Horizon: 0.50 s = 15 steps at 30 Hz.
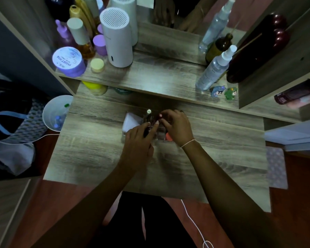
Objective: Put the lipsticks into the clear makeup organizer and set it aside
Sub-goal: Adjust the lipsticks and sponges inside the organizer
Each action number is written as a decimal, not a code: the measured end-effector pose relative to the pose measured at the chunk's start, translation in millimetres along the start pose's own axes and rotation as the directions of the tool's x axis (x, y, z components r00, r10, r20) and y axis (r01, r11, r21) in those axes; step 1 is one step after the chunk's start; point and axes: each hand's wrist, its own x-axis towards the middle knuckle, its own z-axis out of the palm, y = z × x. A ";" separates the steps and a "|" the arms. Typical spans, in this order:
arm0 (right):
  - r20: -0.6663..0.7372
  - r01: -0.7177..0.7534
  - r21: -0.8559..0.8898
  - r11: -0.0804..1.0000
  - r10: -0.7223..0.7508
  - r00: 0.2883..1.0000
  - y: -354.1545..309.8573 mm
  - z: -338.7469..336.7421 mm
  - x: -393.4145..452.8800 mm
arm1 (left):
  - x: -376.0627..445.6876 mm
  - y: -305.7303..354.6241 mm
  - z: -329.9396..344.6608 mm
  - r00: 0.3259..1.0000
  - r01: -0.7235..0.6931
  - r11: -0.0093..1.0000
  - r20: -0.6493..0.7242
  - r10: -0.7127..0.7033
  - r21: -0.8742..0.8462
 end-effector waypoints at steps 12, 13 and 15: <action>-0.001 0.002 0.021 1.000 -0.002 1.000 -6.0 -0.5 1.4 | 1.7 -1.9 -0.6 1.000 0.004 1.000 -0.015 -0.005 -0.010; -0.005 0.005 0.020 1.000 -0.005 1.000 -6.2 -0.9 1.1 | 1.5 -2.1 -0.5 1.000 0.007 1.000 -0.019 -0.007 -0.011; -0.012 0.012 0.019 1.000 -0.011 1.000 -4.9 -1.4 0.6 | 1.6 -2.4 0.1 1.000 0.014 1.000 -0.019 -0.014 -0.014</action>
